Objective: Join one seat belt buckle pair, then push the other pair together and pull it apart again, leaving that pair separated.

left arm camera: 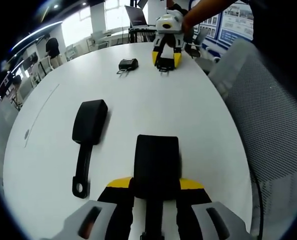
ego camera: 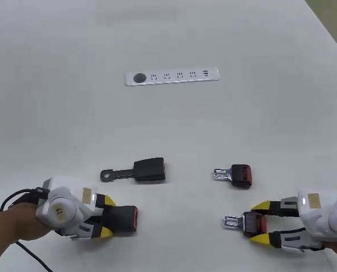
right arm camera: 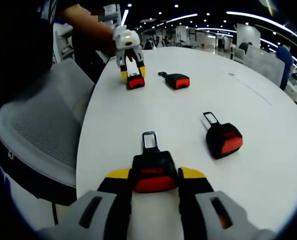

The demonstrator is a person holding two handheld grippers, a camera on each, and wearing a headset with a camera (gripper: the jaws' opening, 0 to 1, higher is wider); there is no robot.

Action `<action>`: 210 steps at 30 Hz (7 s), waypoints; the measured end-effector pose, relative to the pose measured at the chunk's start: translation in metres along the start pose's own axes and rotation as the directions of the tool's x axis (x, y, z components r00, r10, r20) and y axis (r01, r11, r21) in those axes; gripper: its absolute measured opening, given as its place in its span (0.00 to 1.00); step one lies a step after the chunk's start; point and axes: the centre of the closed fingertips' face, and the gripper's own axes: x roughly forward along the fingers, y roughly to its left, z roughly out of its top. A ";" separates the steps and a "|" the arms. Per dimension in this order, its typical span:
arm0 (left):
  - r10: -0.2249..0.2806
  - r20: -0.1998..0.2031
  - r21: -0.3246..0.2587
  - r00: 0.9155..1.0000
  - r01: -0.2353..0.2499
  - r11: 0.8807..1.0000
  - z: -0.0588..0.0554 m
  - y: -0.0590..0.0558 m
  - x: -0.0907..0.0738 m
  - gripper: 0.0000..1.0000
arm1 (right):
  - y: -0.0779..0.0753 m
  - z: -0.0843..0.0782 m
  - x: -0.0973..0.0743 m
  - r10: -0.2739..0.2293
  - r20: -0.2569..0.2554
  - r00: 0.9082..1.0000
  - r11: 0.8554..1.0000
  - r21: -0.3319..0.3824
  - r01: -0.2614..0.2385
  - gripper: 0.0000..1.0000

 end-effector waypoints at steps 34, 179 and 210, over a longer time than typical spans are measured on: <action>0.000 -0.018 -0.018 1.000 0.000 1.000 -0.001 0.001 -0.001 0.34 | 0.004 0.047 0.044 0.026 0.119 0.993 1.000 0.000 -0.026 0.37; 0.021 -0.015 -0.014 1.000 -0.021 1.000 -0.001 -0.002 -0.001 0.34 | 0.043 0.152 0.158 0.144 0.143 0.979 0.987 -0.093 -0.131 0.36; 0.021 0.035 -0.021 0.999 -0.021 1.000 0.000 -0.002 0.000 0.33 | 0.043 0.150 0.155 0.142 0.134 0.981 0.975 -0.189 -0.115 0.35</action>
